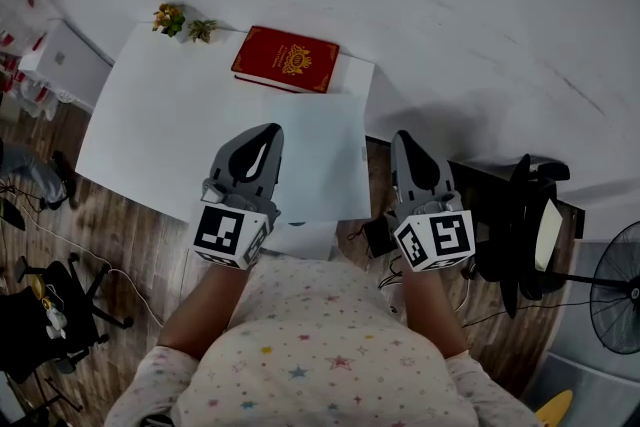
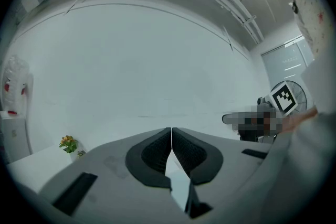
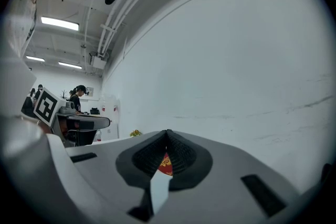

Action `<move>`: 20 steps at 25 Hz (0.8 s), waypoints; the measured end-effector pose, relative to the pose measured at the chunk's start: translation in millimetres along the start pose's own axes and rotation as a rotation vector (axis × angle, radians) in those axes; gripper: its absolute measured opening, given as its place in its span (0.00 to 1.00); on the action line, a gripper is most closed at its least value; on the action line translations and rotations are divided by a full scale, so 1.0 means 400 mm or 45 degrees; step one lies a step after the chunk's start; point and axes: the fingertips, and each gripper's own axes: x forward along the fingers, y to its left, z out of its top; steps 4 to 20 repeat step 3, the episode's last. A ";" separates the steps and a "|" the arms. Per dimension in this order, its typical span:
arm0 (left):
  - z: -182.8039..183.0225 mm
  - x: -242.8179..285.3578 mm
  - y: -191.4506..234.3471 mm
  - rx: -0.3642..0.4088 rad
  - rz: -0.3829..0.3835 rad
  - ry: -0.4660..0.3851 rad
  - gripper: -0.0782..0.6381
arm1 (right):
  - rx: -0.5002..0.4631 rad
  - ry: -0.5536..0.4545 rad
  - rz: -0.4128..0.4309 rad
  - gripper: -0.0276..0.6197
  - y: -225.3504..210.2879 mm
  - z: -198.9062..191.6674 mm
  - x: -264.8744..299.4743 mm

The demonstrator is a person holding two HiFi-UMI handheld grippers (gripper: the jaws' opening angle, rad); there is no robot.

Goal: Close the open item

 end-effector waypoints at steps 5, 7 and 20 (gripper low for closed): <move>0.000 -0.001 -0.002 0.003 -0.001 -0.001 0.13 | 0.005 0.005 -0.008 0.04 -0.002 -0.006 -0.004; 0.000 -0.001 -0.002 0.003 -0.001 -0.001 0.13 | 0.005 0.005 -0.008 0.04 -0.002 -0.006 -0.004; 0.000 -0.001 -0.002 0.003 -0.001 -0.001 0.13 | 0.005 0.005 -0.008 0.04 -0.002 -0.006 -0.004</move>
